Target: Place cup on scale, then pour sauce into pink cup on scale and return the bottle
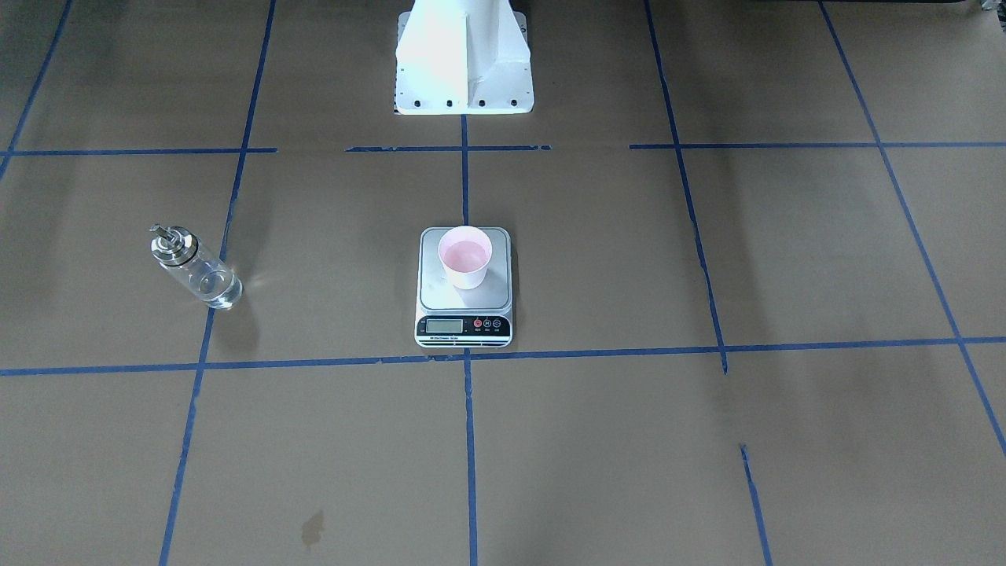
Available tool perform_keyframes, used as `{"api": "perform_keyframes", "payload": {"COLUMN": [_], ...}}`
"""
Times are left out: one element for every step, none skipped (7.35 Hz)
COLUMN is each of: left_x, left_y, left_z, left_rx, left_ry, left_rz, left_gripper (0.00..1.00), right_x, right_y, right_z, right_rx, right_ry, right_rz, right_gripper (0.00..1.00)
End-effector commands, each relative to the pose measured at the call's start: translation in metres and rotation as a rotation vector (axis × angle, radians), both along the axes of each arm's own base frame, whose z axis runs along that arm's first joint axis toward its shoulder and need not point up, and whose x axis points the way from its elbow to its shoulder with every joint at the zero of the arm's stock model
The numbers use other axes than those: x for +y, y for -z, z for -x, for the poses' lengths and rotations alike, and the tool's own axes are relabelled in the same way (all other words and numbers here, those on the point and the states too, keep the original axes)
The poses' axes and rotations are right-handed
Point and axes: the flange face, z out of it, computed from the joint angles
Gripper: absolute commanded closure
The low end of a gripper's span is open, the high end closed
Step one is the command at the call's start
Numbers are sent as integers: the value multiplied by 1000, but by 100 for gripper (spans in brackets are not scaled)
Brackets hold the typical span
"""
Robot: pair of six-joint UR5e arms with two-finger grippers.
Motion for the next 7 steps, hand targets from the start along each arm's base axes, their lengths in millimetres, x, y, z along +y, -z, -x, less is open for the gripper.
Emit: {"api": "perform_keyframes", "payload": {"left_x": [-1, -4, -5, -6, -6, -9, -10], "left_y": [2, 2, 8, 10, 11, 13, 14], "left_z": [0, 0, -1, -1, -1, -1, -1], "left_rx": [0, 0, 6, 11, 11, 12, 12], "left_ry": [0, 32, 113, 155, 157, 157, 157], "left_rz": [-1, 27, 93, 127, 125, 123, 122], "left_gripper": [0, 0, 0, 0, 0, 0, 0], "right_x": [-12, -23, -37, -53, -76, -98, -104], "right_y": [7, 5, 3, 0, -1, 7, 8], "right_z": [0, 0, -1, -1, -1, -1, 0], "right_rx": [1, 0, 0, 0, 1, 3, 3], "right_ry": [-29, -41, -43, -43, -52, -70, -68], "right_rz": [12, 26, 28, 29, 37, 40, 40], "right_gripper": [0, 0, 0, 0, 0, 0, 0]}}
